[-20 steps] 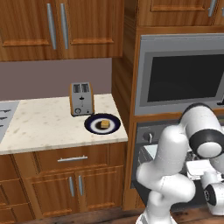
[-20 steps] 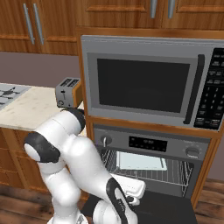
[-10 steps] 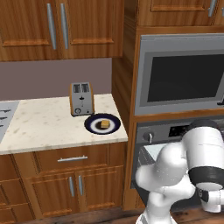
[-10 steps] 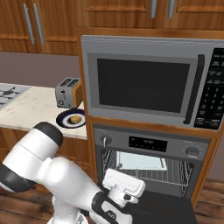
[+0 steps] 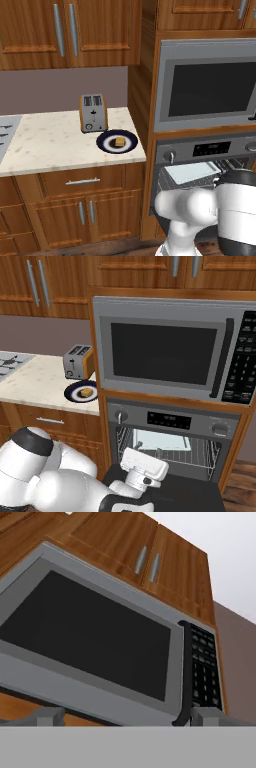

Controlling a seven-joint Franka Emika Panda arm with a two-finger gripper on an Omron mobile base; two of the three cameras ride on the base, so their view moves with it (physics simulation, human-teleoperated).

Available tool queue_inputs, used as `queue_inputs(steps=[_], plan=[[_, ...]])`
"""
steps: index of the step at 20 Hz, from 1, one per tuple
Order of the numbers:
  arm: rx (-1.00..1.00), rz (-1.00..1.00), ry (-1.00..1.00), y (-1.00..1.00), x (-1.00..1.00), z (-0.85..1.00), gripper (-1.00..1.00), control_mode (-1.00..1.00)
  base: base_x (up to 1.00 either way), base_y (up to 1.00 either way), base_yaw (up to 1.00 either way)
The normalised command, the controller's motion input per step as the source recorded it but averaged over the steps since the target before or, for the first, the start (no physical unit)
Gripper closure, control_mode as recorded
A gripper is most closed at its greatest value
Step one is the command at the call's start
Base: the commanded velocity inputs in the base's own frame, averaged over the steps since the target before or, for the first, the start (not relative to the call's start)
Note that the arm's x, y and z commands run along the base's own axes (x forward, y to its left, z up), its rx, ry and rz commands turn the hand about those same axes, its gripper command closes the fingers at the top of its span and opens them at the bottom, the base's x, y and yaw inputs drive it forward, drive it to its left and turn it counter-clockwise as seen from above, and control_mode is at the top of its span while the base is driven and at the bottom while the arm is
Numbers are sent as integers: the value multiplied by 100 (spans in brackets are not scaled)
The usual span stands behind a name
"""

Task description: Take the baked cake out of the oven and place it on the plate for cooling. Then close the oven door.

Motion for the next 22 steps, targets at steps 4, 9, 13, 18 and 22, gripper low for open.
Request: queue_inputs(steps=[4,9,13,18,22], plan=[[5,0,23,-1,0,74,-100,-100,0,0,0],[5,0,30,0,0,82,-100,-100,0,0,0],[9,0,33,0,0,83,-100,-100,0,0,0],[9,0,33,15,5,71,-100,-100,0,0,0],[10,0,34,20,23,64,-100,-100,0,0,0]])
